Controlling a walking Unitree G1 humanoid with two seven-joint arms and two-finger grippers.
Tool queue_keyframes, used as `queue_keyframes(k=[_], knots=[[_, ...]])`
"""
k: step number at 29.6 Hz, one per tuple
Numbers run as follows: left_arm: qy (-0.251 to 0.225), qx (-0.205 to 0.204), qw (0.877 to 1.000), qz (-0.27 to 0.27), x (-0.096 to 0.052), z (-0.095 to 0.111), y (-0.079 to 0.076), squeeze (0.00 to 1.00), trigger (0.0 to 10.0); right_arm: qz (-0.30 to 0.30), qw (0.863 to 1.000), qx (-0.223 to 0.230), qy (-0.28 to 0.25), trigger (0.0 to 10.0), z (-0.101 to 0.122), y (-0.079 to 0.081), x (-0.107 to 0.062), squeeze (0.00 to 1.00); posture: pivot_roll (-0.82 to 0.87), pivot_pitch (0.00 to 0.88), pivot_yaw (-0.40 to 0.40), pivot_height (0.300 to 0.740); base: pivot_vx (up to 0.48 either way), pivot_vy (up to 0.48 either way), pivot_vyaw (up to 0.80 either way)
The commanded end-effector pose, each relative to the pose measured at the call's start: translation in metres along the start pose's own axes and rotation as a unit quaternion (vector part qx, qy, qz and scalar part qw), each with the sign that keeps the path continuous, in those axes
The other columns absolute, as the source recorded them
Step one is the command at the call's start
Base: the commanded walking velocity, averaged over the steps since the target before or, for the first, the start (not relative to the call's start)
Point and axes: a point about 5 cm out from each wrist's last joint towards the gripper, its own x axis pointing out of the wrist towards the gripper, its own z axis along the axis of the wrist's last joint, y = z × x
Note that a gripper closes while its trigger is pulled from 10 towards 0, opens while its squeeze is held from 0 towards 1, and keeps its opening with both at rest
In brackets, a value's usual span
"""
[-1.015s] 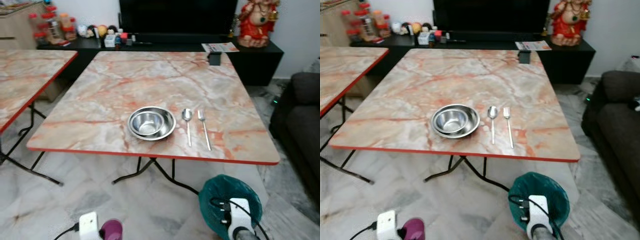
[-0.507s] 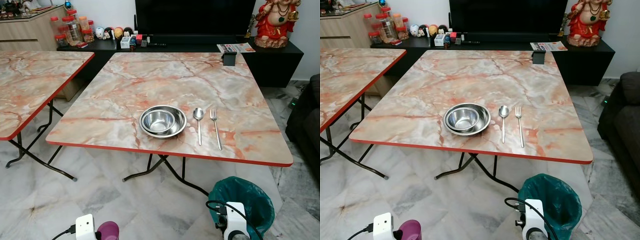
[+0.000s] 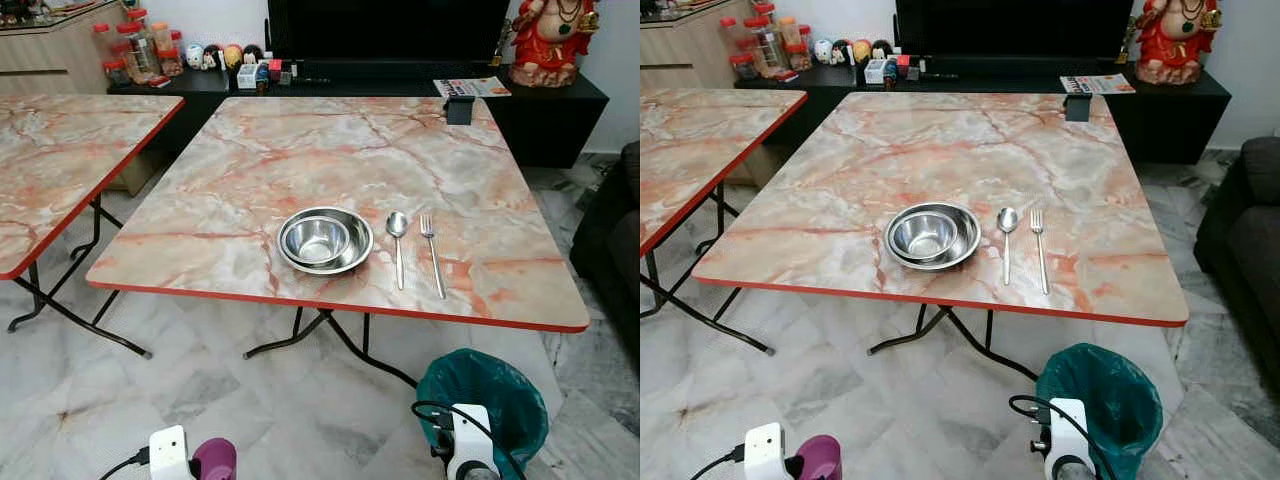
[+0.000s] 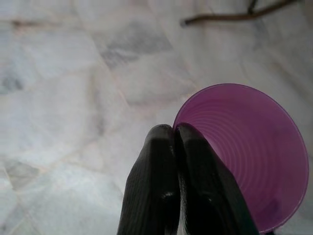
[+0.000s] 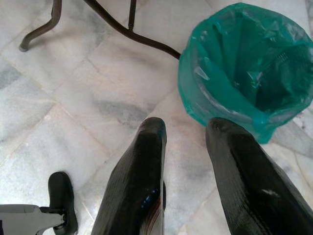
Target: Setting the table
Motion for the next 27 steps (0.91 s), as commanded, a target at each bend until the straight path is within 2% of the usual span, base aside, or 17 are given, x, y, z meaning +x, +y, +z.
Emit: queue_keyframes(k=[1, 3, 4, 6, 8, 10, 11, 12, 15, 16, 17, 19, 21, 22, 25, 26, 27], knots=[[-0.017, -0.012, 0.999, 0.035, -0.002, 0.001, 0.013, 0.0, 10.0, 0.001, 1.0, 0.003, -0.001, 10.0, 0.002, 0.003, 0.001, 0.0, -0.02, 0.018, 0.044, 0.74, 0.0, 0.0, 0.0], [-0.062, -0.026, 0.994, 0.089, -0.005, 0.01, 0.03, 0.0, 10.0, 0.004, 1.0, 0.0, 0.001, 10.0, 0.001, 0.003, 0.001, 0.0, 0.01, 0.022, 0.036, 0.74, 0.0, 0.0, 0.0], [-0.062, -0.026, 0.994, 0.089, -0.005, 0.01, 0.03, 0.0, 10.0, 0.004, 1.0, 0.0, 0.001, 10.0, 0.001, 0.003, 0.001, 0.0, 0.01, 0.022, 0.036, 0.74, 0.0, 0.0, 0.0], [-0.096, -0.046, 0.985, 0.132, -0.006, 0.021, 0.044, 0.0, 10.0, 0.006, 1.0, -0.004, 0.002, 10.0, 0.001, 0.004, 0.001, 0.0, 0.02, 0.025, 0.029, 0.74, 0.0, 0.0, 0.0], [-0.142, -0.06, 0.969, 0.192, -0.008, 0.039, 0.063, 0.0, 10.0, 0.009, 1.0, -0.01, 0.003, 10.0, 0.002, 0.006, 0.001, 0.0, 0.03, 0.024, 0.025, 0.74, 0.0, 0.0, 0.0], [-0.187, -0.065, 0.947, 0.254, -0.012, 0.059, 0.081, 0.0, 10.0, 0.011, 1.0, -0.012, 0.003, 10.0, 0.003, 0.006, 0.001, 0.0, 0.03, 0.023, 0.022, 0.74, 0.0, 0.0, 0.0], [-0.187, -0.065, 0.947, 0.254, -0.012, 0.059, 0.081, 0.0, 10.0, 0.011, 1.0, -0.012, 0.003, 10.0, 0.003, 0.006, 0.001, 0.0, 0.03, 0.023, 0.022, 0.74, 0.0, 0.0, 0.0], [-0.215, -0.064, 0.932, 0.286, -0.014, 0.072, 0.089, 0.0, 10.0, 0.011, 1.0, -0.013, 0.002, 10.0, 0.003, 0.007, 0.001, 0.0, 0.03, 0.021, 0.021, 0.74, 0.0, 0.0, 0.0], [-0.264, -0.055, 0.908, 0.319, -0.018, 0.097, 0.097, 0.0, 10.0, 0.011, 1.0, -0.014, 0.001, 10.0, 0.005, 0.007, 0.002, 0.0, 0.03, 0.017, 0.02, 0.74, 0.0, 0.0, 0.0], [-0.293, -0.047, 0.895, 0.332, -0.02, 0.114, 0.101, 0.0, 10.0, 0.011, 1.0, -0.013, 0.0, 10.0, 0.005, 0.007, 0.002, 0.0, 0.03, 0.017, 0.022, 0.74, 0.0, 0.0, 0.0], [-0.293, -0.047, 0.895, 0.332, -0.02, 0.114, 0.101, 0.0, 10.0, 0.011, 1.0, -0.013, 0.0, 10.0, 0.005, 0.007, 0.002, 0.0, 0.03, 0.017, 0.022, 0.74, 0.0, 0.0, 0.0], [-0.368, -0.026, 0.86, 0.353, -0.027, 0.16, 0.104, 0.0, 10.0, 0.012, 1.0, -0.013, 0.001, 10.0, 0.005, 0.008, 0.002, 0.0, 0.03, 0.015, 0.024, 0.74, 0.0, 0.0, 0.0], [-0.403, -0.012, 0.844, 0.355, -0.032, 0.179, 0.103, 0.0, 10.0, 0.012, 1.0, -0.013, 0.002, 10.0, 0.005, 0.008, 0.002, 0.0, 0.03, 0.015, 0.024, 0.74, 0.0, 0.0, 0.0], [-0.443, -0.011, 0.822, 0.358, -0.039, 0.202, 0.101, 0.0, 10.0, 0.011, 1.0, -0.012, 0.002, 10.0, 0.004, 0.008, 0.002, 0.0, 0.03, 0.016, 0.028, 0.74, 0.0, 0.0, 0.0], [-0.48, -0.004, 0.8, 0.359, -0.047, 0.225, 0.098, 0.0, 10.0, 0.01, 1.0, -0.009, 0.002, 10.0, 0.004, 0.007, 0.002, 0.0, 0.02, 0.013, 0.03, 0.74, 0.0, 0.0, 0.0], [-0.506, 0.012, 0.788, 0.351, -0.053, 0.243, 0.092, 0.0, 10.0, 0.008, 1.0, -0.008, 0.003, 10.0, 0.003, 0.007, 0.001, 0.0, 0.02, 0.013, 0.03, 0.74, 0.0, 0.0, 0.0], [-0.516, 0.014, 0.784, 0.345, -0.055, 0.248, 0.089, 0.0, 10.0, 0.008, 1.0, -0.008, 0.003, 10.0, 0.003, 0.007, 0.001, 0.0, 0.02, 0.013, 0.03, 0.74, 0.0, 0.0, 0.0]])
